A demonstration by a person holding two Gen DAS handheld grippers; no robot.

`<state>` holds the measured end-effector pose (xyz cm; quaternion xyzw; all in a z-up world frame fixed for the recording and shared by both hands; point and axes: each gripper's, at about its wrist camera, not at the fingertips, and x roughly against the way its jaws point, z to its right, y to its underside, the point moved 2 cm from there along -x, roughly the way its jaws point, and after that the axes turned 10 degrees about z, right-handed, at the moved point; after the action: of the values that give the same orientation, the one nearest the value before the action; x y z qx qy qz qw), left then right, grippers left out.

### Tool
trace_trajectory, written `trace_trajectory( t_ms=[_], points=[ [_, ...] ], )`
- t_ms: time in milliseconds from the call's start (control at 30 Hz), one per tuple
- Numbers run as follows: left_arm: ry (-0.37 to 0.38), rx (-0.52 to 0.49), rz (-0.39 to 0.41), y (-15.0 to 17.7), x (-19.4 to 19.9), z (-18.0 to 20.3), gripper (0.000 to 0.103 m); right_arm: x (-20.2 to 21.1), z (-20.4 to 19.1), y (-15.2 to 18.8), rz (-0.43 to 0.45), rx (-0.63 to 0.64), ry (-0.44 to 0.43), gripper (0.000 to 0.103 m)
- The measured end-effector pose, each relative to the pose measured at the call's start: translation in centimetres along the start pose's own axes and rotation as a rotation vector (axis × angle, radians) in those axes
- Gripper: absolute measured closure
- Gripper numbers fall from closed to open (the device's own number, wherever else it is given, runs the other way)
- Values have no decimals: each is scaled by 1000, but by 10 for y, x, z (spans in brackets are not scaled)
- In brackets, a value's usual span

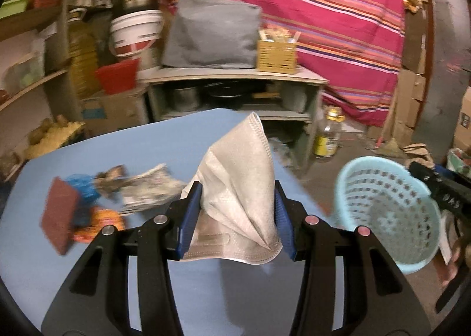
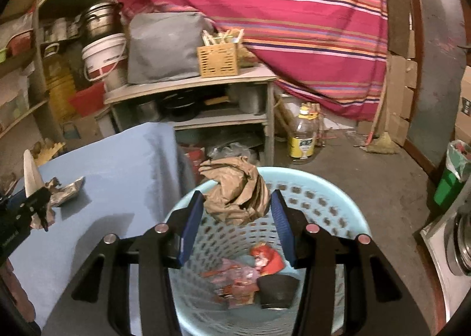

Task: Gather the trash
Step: 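Carry the mask and brown paper over the blue basket, then open both tools to drop the mask and paper into the basket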

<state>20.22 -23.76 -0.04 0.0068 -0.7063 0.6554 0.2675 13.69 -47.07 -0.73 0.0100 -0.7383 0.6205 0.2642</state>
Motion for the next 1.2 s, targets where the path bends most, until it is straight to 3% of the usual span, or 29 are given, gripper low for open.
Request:
trace_trajectory(
  t_ms=[400, 567, 900, 1033, 1200],
  points=[
    [150, -48, 0, -1, -17, 105, 57, -5, 62, 1, -26, -39, 57, 56],
    [171, -64, -15, 4, -27, 129, 57, -6, 82, 5, -52, -77, 16, 56],
    [199, -69, -63, 16, -46, 155, 55, -6, 93, 9, -50, -85, 58, 56],
    [194, -59, -74, 17, -49, 156, 50, -6, 92, 9, -51, -84, 59, 56],
    [186, -40, -61, 12, -43, 149, 31, -7, 92, 10, -57, -79, 66, 56]
  ],
)
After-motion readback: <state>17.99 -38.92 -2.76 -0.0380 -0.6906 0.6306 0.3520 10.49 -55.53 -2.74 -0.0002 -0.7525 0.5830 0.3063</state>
